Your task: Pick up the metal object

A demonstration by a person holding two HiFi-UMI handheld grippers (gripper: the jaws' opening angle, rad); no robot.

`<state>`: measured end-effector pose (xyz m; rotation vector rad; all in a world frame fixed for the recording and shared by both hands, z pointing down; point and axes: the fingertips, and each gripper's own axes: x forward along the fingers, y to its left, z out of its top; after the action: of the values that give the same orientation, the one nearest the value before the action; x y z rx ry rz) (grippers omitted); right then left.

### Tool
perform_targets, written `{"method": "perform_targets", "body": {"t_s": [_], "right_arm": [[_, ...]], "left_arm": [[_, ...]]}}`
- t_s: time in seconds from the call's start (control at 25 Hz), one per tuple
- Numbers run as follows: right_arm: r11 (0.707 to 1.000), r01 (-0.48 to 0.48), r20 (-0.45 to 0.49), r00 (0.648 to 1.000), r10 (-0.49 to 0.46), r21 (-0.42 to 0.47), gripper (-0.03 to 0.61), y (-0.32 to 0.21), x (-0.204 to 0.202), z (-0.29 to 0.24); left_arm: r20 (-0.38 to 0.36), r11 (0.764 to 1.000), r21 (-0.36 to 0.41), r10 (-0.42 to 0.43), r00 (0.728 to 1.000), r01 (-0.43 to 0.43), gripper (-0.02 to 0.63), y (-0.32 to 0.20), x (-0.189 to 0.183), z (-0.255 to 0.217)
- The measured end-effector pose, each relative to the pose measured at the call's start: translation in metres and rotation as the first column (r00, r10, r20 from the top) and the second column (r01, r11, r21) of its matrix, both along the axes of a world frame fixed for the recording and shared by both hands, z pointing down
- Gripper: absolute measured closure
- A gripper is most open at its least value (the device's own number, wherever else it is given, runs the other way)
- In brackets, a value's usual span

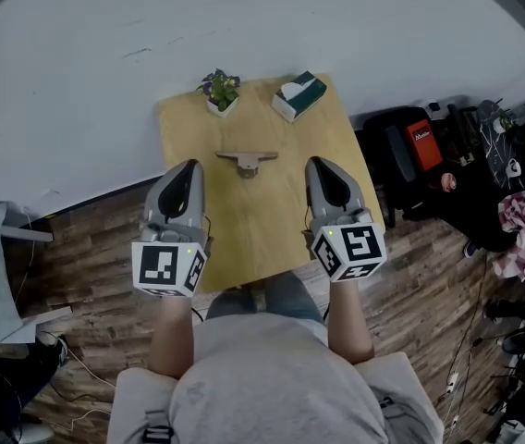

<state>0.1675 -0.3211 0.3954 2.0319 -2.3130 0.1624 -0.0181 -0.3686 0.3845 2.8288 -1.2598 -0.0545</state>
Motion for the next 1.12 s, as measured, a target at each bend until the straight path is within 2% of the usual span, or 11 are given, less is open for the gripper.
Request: {"method": "perform_targets", "body": {"t_s": [0.16, 0.32, 0.68, 0.76, 1.12], "right_arm": [[0.996, 0.034, 0.007, 0.999, -0.033, -0.088, 0.577, -0.011, 0.004, 0.026], [0.985, 0.072, 0.023, 0.997, -0.069, -0.157, 0.577, -0.019, 0.009, 0.05], [0.947, 0.196, 0.053, 0.981, -0.189, -0.255, 0.577, -0.03, 0.012, 0.088], [0.935, 0.227, 0.061, 0.974, -0.219, -0.272, 0.577, -0.031, 0.012, 0.096], [0.887, 0.335, 0.087, 0.942, -0.324, -0.319, 0.577, -0.032, 0.019, 0.118]], "left_arm": [[0.042, 0.998, -0.059, -0.018, 0.999, 0.02, 0.609, -0.004, 0.008, 0.026], [0.053, 0.991, -0.13, -0.036, 0.998, 0.043, 0.609, -0.004, 0.017, 0.052], [0.114, 0.963, -0.246, -0.083, 0.99, 0.109, 0.609, 0.001, 0.042, 0.102], [0.129, 0.954, -0.276, -0.082, 0.988, 0.115, 0.568, 0.002, 0.049, 0.114], [0.185, 0.908, -0.387, -0.092, 0.978, 0.158, 0.497, 0.005, 0.084, 0.164]]}}
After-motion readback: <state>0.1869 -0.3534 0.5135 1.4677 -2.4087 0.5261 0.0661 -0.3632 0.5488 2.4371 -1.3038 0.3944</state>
